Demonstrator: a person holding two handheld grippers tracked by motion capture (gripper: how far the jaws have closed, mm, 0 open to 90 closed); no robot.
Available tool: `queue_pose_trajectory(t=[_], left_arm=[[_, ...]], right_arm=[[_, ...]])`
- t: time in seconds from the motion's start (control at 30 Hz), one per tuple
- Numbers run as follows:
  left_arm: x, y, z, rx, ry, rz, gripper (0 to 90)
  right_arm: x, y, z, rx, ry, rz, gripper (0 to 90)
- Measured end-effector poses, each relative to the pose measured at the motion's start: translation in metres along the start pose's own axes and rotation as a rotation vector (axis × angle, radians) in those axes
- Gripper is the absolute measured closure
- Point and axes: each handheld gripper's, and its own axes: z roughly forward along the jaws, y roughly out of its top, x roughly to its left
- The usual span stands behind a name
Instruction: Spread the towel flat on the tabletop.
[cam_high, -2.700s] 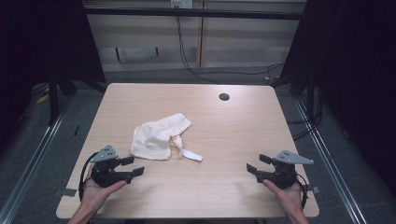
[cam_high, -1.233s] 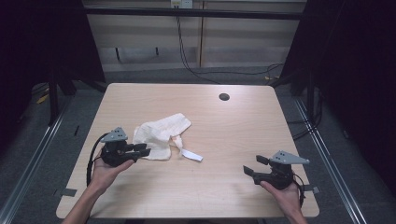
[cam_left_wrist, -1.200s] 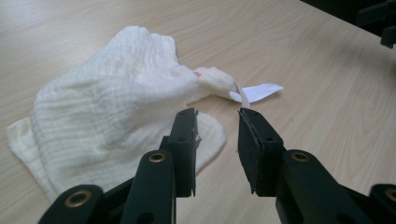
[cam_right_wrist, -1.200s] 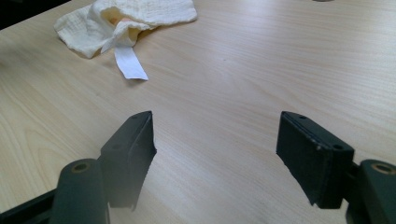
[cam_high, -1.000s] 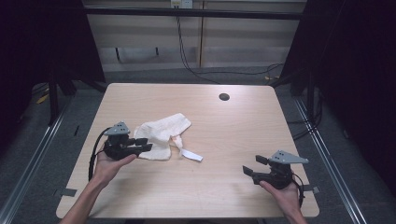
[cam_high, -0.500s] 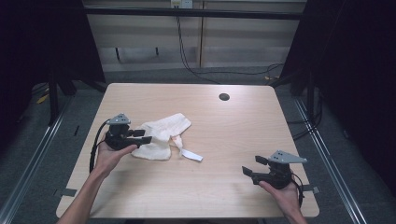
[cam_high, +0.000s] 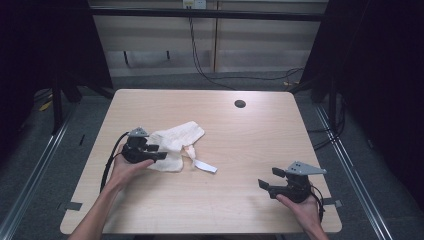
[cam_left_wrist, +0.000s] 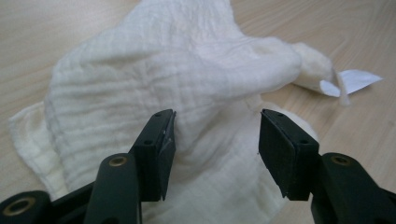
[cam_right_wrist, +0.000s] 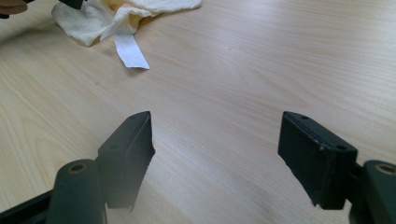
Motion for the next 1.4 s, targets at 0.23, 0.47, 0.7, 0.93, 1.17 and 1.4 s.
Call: queue_pose_trajectory(t=[0.23, 0.47, 0.7, 0.93, 1.17, 1.4], left_arm=[[-0.002, -0.007, 0.013, 0.043, 0.000, 0.025, 43.5], [-0.005, -0.011, 0.010, 0.041, 0.008, 0.044, 57.4], [-0.010, -0.009, 0.011, 0.063, 0.058, 0.101, 82.5], [-0.014, -0.009, 0.013, 0.062, 0.036, 0.102, 90.0], [-0.026, -0.011, 0.014, 0.076, -0.026, 0.127, 90.0], [-0.043, -0.012, 0.016, 0.092, -0.069, 0.159, 90.0]], right_arm=[[0.002, 0.000, 0.003, 0.008, 0.015, -0.014, 25.8], [0.004, 0.000, 0.004, 0.026, 0.032, -0.017, 25.9], [0.005, -0.001, 0.004, 0.036, 0.026, -0.026, 26.1], [0.005, -0.001, 0.005, 0.040, 0.029, -0.027, 26.2], [0.004, 0.000, 0.004, 0.035, 0.027, -0.027, 26.6], [0.005, 0.001, 0.004, 0.033, 0.029, -0.021, 26.6]])
